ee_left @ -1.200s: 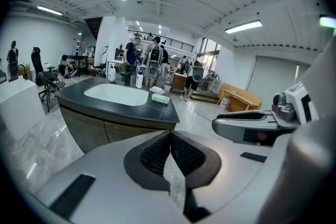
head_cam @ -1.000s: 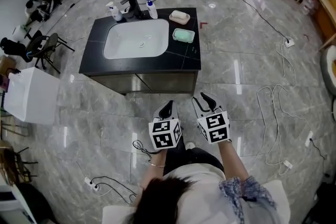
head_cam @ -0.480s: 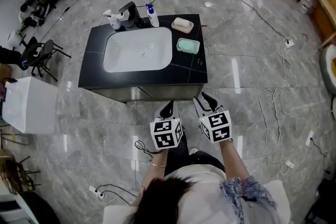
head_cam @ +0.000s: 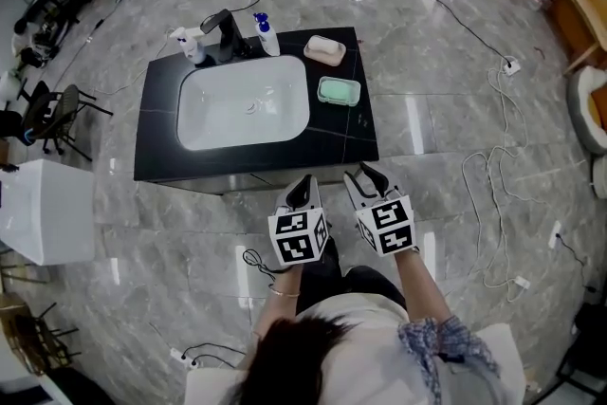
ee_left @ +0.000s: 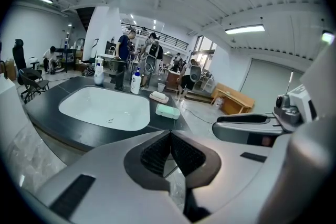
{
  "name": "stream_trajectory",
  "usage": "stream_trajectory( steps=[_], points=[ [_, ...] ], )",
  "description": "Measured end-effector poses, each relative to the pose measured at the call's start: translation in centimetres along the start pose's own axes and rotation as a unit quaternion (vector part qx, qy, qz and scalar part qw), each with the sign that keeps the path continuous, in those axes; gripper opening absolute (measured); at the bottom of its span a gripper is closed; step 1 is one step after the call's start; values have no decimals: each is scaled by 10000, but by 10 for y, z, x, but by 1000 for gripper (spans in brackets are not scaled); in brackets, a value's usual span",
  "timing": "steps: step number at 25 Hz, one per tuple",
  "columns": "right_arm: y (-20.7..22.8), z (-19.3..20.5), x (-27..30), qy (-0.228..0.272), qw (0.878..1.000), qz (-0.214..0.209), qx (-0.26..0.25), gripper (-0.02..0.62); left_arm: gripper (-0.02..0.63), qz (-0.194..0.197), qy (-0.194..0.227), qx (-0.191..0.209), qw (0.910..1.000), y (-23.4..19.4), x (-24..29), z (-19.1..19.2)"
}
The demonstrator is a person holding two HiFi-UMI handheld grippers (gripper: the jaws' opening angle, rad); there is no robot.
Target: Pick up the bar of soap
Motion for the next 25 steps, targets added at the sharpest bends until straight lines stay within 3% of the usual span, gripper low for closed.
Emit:
stream_trajectory(
  steps=[10, 25],
  points=[
    [9, -34, 33, 160, 9990, 418, 38, 144, 9, 222, 64, 209, 9995, -30, 26, -35],
    [22, -63, 47, 452, 9979, 450, 102, 153, 9, 187, 129, 235, 9995, -45, 33, -56]
  ],
)
Point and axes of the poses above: the fingertips, and each gripper's own axes: x forward along the fingers, y to its right, z out of its underside, the point moved 2 cm from there along -x, backward along the fingers, and after that the axes turned 6 degrees about x, right-handed, at the moved point
